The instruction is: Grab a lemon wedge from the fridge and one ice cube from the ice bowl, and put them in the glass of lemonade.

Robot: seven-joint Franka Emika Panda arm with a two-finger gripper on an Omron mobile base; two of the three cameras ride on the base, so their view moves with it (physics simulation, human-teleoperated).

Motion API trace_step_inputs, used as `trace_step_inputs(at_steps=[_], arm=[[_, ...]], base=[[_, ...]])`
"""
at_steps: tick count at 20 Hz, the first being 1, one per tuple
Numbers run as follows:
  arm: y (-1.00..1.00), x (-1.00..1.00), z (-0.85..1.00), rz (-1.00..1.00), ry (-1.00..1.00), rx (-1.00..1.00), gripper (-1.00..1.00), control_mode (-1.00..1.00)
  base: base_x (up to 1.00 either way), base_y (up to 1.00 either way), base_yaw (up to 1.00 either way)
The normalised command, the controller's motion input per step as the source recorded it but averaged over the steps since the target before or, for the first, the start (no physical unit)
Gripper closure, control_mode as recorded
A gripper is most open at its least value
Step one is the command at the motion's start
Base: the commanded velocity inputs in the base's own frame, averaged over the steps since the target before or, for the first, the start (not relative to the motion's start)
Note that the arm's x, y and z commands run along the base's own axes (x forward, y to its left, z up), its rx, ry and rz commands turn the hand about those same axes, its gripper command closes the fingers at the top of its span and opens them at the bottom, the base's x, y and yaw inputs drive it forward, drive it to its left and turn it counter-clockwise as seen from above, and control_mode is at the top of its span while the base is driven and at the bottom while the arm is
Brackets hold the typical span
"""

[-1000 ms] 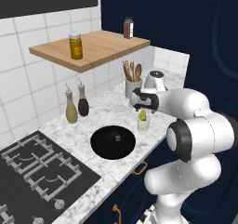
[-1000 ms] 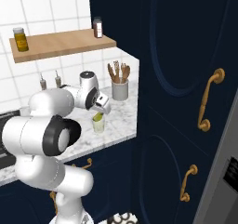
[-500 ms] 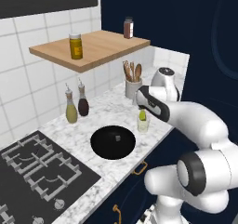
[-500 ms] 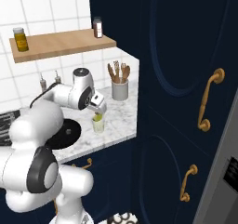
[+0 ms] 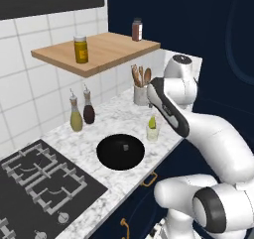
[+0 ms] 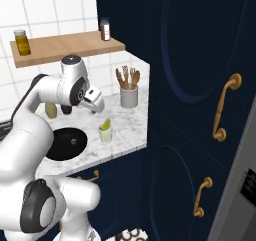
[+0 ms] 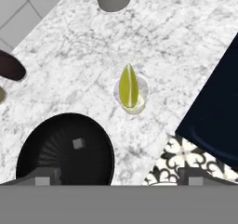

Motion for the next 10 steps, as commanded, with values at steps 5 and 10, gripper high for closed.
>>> trace_step_inputs(at_steps=[5, 10], arm=[[-0.78, -0.81, 0.13, -0.14, 0.0, 0.07, -1.0, -1.0], [-0.69, -0.73, 0.15, -0.1, 0.0, 0.06, -1.0, -1.0]], base=[[0.0, 0.0, 0.0], [0.0, 0.0, 0.0]])
